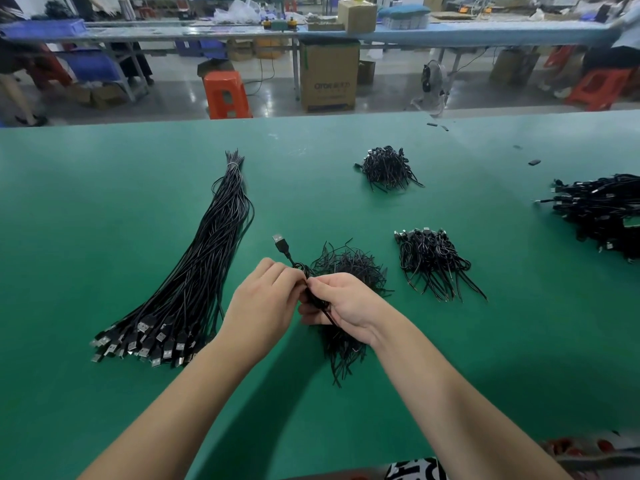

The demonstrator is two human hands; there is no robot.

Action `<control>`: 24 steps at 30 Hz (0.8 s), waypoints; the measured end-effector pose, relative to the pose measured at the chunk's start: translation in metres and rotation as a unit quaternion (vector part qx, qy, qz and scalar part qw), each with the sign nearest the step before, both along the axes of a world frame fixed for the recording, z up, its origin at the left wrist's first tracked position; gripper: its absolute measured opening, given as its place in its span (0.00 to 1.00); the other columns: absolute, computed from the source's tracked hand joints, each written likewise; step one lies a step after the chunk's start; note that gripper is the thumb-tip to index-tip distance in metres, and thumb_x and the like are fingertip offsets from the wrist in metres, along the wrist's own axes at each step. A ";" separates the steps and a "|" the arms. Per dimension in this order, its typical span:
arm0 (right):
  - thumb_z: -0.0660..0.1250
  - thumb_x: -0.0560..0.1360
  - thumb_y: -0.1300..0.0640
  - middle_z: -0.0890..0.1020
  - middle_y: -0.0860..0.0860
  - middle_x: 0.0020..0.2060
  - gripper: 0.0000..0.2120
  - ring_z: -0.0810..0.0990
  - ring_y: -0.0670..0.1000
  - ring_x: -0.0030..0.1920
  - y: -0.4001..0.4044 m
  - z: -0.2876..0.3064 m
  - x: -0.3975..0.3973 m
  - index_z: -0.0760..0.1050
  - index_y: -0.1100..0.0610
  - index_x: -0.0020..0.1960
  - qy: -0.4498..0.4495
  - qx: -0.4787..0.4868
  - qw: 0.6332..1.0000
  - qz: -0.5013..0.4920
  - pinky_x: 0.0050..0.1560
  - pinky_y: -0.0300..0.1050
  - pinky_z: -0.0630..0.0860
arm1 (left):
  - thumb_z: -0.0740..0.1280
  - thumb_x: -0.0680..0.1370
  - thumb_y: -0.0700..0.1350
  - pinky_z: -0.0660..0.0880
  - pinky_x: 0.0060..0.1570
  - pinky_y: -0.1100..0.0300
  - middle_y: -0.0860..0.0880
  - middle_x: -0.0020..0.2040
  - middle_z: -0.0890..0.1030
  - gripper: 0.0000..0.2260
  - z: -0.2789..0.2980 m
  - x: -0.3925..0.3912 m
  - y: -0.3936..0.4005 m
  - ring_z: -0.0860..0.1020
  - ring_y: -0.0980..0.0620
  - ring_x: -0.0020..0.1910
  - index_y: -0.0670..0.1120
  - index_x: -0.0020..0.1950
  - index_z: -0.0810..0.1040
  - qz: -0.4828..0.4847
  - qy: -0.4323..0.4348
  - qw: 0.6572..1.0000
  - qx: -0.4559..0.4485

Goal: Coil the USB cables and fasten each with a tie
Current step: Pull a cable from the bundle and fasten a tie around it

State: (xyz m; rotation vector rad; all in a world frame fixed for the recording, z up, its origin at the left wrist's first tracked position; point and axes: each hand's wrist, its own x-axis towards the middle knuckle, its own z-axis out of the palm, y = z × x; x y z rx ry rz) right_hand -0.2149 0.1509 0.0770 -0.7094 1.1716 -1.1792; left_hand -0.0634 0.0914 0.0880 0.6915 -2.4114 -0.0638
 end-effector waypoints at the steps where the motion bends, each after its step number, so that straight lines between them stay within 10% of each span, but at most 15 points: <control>1: 0.58 0.85 0.59 0.78 0.53 0.38 0.13 0.80 0.47 0.35 0.000 0.000 0.001 0.77 0.62 0.47 0.004 0.000 1.000 -0.001 0.41 0.44 0.81 | 0.73 0.75 0.35 0.70 0.43 0.56 0.46 0.39 0.80 0.03 0.001 0.000 -0.001 0.77 0.42 0.39 0.40 0.45 0.81 0.000 0.000 1.000 0.018; 14: 0.65 0.82 0.56 0.82 0.55 0.40 0.11 0.82 0.52 0.37 -0.002 -0.004 0.000 0.81 0.62 0.49 -0.037 0.004 0.999 -0.020 0.42 0.46 0.81 | 0.66 0.77 0.38 0.76 0.38 0.50 0.46 0.40 0.78 0.04 0.000 0.005 -0.006 0.75 0.44 0.40 0.41 0.44 0.78 -0.023 -0.066 0.992 -0.104; 18: 0.63 0.83 0.57 0.85 0.55 0.49 0.09 0.83 0.51 0.41 -0.003 -0.004 -0.017 0.81 0.59 0.56 0.080 -0.022 0.995 -0.054 0.50 0.50 0.83 | 0.66 0.79 0.43 0.71 0.36 0.60 0.55 0.42 0.78 0.02 0.002 0.007 -0.003 0.73 0.58 0.35 0.47 0.47 0.76 0.042 0.007 0.989 0.140; 24: 0.72 0.76 0.62 0.85 0.46 0.52 0.13 0.81 0.44 0.49 0.000 -0.002 -0.019 0.83 0.44 0.53 0.330 -0.183 0.926 -0.011 0.53 0.46 0.79 | 0.66 0.80 0.42 0.72 0.36 0.57 0.53 0.35 0.80 0.06 0.001 0.003 -0.009 0.73 0.58 0.30 0.48 0.43 0.77 0.031 0.098 0.898 0.428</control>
